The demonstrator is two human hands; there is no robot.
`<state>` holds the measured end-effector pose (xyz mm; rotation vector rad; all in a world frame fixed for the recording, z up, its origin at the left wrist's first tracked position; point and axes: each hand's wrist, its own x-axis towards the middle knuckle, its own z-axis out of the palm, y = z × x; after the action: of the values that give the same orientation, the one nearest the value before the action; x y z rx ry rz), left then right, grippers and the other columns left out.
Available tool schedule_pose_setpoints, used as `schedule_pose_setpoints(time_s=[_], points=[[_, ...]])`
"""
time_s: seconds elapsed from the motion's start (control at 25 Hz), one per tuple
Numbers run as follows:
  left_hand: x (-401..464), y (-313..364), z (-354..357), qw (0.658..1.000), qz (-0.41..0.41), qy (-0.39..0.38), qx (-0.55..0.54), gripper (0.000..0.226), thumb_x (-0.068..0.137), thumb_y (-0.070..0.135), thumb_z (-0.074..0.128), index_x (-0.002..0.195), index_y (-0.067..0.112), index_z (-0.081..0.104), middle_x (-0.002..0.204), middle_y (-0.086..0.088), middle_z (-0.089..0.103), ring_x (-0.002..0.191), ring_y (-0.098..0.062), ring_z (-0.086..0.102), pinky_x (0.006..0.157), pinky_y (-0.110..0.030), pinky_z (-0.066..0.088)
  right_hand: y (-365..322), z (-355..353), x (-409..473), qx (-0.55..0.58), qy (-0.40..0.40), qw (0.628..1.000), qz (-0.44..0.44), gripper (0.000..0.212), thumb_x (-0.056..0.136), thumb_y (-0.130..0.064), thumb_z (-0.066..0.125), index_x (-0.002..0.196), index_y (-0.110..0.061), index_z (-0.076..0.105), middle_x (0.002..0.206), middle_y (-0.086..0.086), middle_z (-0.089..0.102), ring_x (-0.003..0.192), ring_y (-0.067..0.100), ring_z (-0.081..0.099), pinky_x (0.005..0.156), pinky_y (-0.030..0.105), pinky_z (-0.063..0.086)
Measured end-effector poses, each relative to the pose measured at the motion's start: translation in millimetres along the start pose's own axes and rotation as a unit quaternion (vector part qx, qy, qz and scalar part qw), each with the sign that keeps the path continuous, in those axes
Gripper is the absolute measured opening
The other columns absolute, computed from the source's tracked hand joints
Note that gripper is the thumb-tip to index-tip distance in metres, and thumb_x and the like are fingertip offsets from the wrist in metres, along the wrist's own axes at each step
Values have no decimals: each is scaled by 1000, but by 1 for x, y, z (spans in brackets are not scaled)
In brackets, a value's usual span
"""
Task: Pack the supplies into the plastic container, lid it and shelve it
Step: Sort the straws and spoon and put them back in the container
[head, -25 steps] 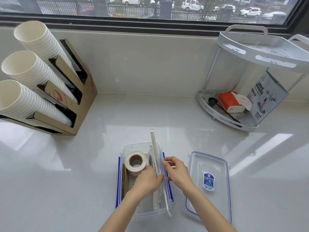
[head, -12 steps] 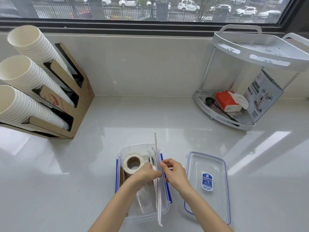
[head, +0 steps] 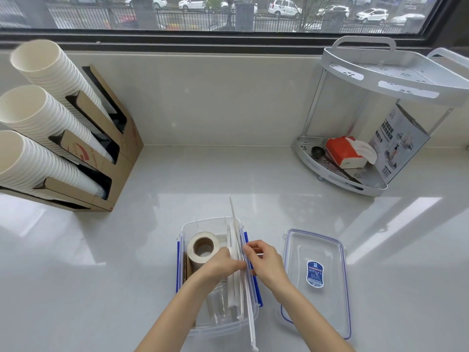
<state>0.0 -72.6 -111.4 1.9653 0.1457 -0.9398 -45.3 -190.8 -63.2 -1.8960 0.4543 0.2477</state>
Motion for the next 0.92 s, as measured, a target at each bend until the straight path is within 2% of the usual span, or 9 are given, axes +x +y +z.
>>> schedule_pose_setpoints(time_s=[0.08,0.16,0.24,0.36,0.52,0.68,0.8,0.92], points=[[-35,25,0,999,39,-5,-13,43,67,11,59,110,6,60,104,-11,68,101,-23,64,94,-35,52,0,0,0,1,1,1000,-1,25,93,-23,50,110,-9,60,99,1,59,88,17,57,84,36,56],[-47,32,0,998,57,-13,-33,32,74,-3,52,103,8,63,93,-8,68,94,-20,64,84,-27,51,0,0,0,4,0,1000,-1,25,93,-23,50,110,-9,60,100,1,60,88,18,58,83,36,56],[-50,34,0,996,68,-17,-47,28,76,-3,53,98,11,63,90,-6,67,89,-16,63,81,-23,50,0,0,-1,4,-2,1000,-1,25,93,-23,49,110,-8,60,100,2,60,89,18,59,82,34,55],[-52,35,0,996,71,7,-58,26,76,0,54,99,8,64,99,-15,69,95,-23,64,89,-34,51,-1,0,-2,2,-3,1000,-4,26,93,-23,49,112,-9,59,101,1,59,91,17,57,81,32,54],[-51,33,-1,996,62,5,-65,17,76,8,56,90,14,65,94,-14,70,93,-26,65,87,-37,54,0,0,-2,-3,0,1000,-5,26,94,-23,47,113,-9,58,102,1,58,90,15,55,79,28,52],[-30,16,2,998,52,18,-32,66,52,42,57,109,9,58,108,-17,67,101,-26,64,95,-45,52,0,0,-2,-11,4,1000,-8,27,94,-23,47,114,-9,57,113,7,62,92,16,55,81,29,52],[-24,10,4,998,50,18,-44,70,52,47,58,112,12,55,110,-12,66,102,-22,64,96,-46,51,-1,0,-2,-20,1,1000,-9,26,94,-23,47,114,-9,57,111,7,61,92,16,55,85,32,53],[-41,22,1,994,74,13,-79,63,59,41,60,115,13,54,111,-9,66,104,-19,63,99,-44,49,-3,-1,-1,-35,-4,999,-12,27,94,-23,47,115,-9,56,117,9,62,93,16,55,89,35,53]])
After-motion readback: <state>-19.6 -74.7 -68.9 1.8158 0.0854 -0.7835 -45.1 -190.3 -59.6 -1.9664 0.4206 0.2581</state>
